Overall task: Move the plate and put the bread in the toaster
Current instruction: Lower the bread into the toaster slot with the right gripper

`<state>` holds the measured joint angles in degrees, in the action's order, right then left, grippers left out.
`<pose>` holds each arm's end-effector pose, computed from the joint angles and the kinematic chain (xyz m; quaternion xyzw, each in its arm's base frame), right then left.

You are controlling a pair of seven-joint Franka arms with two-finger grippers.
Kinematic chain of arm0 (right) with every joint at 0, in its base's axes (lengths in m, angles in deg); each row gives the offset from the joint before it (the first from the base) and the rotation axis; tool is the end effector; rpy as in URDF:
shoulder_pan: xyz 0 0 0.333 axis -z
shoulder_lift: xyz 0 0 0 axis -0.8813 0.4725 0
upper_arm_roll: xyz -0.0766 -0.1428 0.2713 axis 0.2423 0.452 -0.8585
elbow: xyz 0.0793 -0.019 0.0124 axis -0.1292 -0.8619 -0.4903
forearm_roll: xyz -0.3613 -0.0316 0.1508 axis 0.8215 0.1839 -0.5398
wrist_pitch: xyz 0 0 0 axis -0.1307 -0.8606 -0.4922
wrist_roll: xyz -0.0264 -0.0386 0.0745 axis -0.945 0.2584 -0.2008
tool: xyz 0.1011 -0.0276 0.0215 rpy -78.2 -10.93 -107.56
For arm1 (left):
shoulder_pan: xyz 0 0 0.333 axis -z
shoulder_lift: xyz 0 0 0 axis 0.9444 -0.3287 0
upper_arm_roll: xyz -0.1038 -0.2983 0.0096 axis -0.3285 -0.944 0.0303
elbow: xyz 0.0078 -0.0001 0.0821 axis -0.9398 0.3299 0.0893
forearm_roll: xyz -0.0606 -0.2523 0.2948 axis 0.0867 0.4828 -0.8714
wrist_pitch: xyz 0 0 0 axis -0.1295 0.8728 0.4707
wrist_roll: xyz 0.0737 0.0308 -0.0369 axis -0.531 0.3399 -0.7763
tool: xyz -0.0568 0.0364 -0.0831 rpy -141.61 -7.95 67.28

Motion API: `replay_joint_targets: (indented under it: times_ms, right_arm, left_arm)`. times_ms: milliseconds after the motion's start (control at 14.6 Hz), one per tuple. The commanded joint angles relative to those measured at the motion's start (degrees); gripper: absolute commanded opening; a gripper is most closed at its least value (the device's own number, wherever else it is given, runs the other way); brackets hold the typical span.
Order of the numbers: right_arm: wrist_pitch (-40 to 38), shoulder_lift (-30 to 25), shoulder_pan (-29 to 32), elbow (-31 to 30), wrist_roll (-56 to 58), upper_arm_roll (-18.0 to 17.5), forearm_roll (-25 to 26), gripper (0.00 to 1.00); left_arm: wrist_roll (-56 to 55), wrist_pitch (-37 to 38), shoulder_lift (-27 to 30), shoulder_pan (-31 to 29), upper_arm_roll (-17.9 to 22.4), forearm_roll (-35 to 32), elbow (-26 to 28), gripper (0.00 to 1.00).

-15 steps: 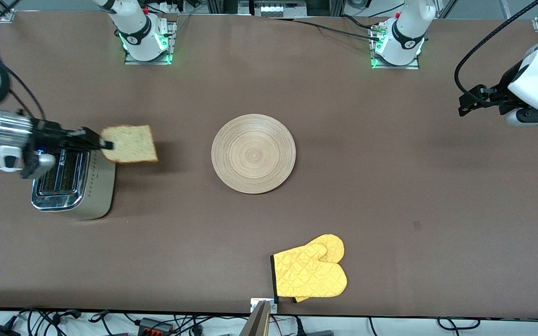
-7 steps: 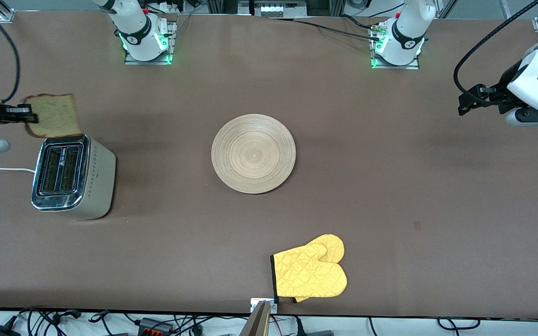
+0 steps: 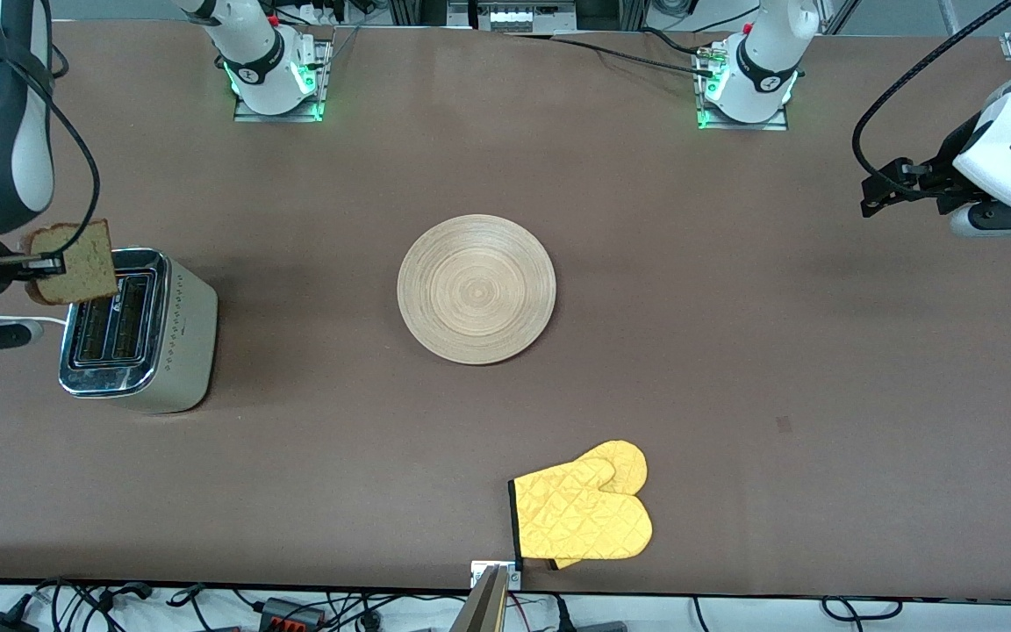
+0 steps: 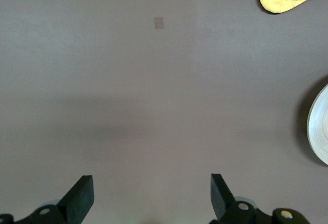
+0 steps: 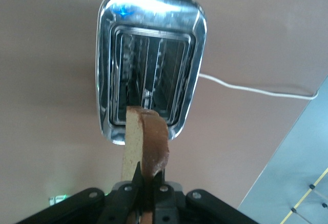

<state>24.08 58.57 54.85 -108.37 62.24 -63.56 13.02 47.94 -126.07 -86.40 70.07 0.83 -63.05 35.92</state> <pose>0.6572 -0.0311 0.5072 0.9720 0.0875 -0.1753 0.1297 0.5382 -0.0343 0.5976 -0.9988 -0.0252 0.0406 0.0039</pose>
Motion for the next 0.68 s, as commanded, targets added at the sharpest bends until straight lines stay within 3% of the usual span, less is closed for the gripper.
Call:
replay_joint_targets:
  times_ms: [0, 615]
  right_arm:
    - [1.9, 1.9, 0.0, 2.4, 0.5, 0.1, 0.8, 0.00]
    - [3.8, 4.9, 0.0, 2.0, 0.6, 0.1, 0.6, 0.00]
  left_arm:
    - [0.9, 1.2, -0.6, 0.3, 0.1, -1.1, -1.7, 1.00]
    - [0.7, 1.3, -0.5, 0.4, 0.1, -1.2, -1.7, 1.00]
